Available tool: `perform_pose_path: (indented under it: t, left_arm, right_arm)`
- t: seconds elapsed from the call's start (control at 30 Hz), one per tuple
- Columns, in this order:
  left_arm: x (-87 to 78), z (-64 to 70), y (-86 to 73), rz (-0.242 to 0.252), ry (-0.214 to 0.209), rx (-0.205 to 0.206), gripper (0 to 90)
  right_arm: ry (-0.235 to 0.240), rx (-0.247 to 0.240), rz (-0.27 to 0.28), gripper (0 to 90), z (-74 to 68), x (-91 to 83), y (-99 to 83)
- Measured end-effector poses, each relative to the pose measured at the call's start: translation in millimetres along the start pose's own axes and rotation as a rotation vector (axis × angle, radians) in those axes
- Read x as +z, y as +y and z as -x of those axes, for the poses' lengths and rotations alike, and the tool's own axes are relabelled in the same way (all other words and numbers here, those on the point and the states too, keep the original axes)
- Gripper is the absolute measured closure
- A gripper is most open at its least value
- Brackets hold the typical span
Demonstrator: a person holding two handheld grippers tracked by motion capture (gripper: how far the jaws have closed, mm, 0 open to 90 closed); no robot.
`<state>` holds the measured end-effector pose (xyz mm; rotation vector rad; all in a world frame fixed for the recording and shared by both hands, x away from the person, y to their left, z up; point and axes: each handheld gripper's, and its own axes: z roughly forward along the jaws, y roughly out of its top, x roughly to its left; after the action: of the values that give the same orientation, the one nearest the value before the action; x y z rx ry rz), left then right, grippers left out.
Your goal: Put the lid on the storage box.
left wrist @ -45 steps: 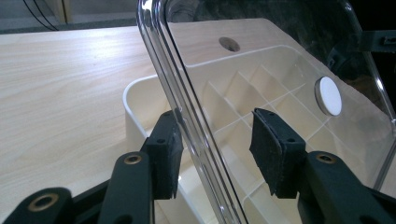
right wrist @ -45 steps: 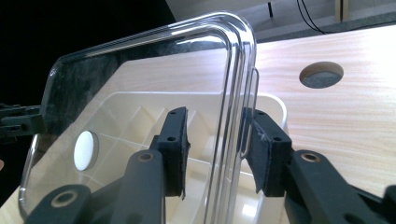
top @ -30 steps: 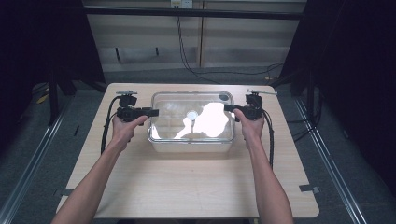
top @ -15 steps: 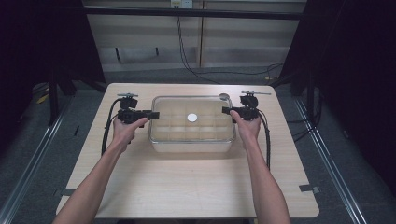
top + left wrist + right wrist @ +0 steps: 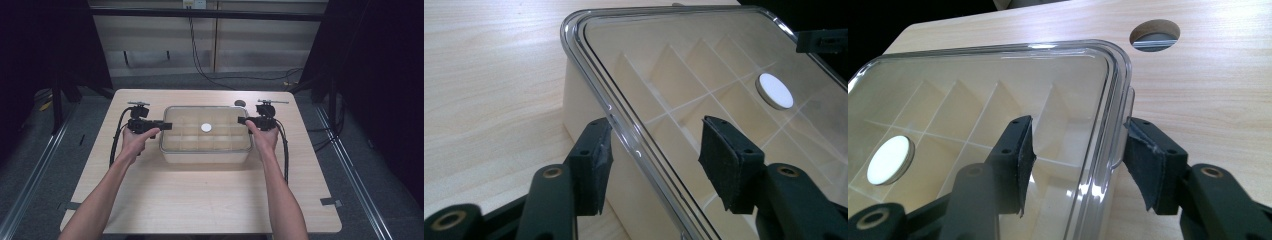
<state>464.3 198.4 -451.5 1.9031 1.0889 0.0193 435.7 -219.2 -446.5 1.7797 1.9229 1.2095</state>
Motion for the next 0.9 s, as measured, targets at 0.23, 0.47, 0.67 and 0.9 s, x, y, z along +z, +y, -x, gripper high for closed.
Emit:
perform_pose_path:
  t: [0.23, 0.47, 0.67, 0.9]
  left_arm:
    - [1.6, 5.1, -3.1, -0.006, 0.015, 0.025, 36.3]
    - [-6.3, 7.8, -4.0, 0.0, 0.029, 0.029, 30.7]
    - [-13.2, 9.6, -4.4, -0.004, 0.041, 0.03, 33.4]
    - [-26.1, 18.5, -11.2, 0.028, 0.033, 0.067, 36.6]
  right_arm:
    - [0.012, -0.001, 0.009, 44.2, 0.1, -1.0, -3.2]
    - [0.045, -0.006, 0.032, 36.7, 1.2, -5.1, -3.9]
    - [0.065, -0.023, 0.049, 35.4, -0.9, -16.7, -1.0]
    - [0.077, -0.04, 0.071, 34.8, -1.3, -31.8, -5.0]
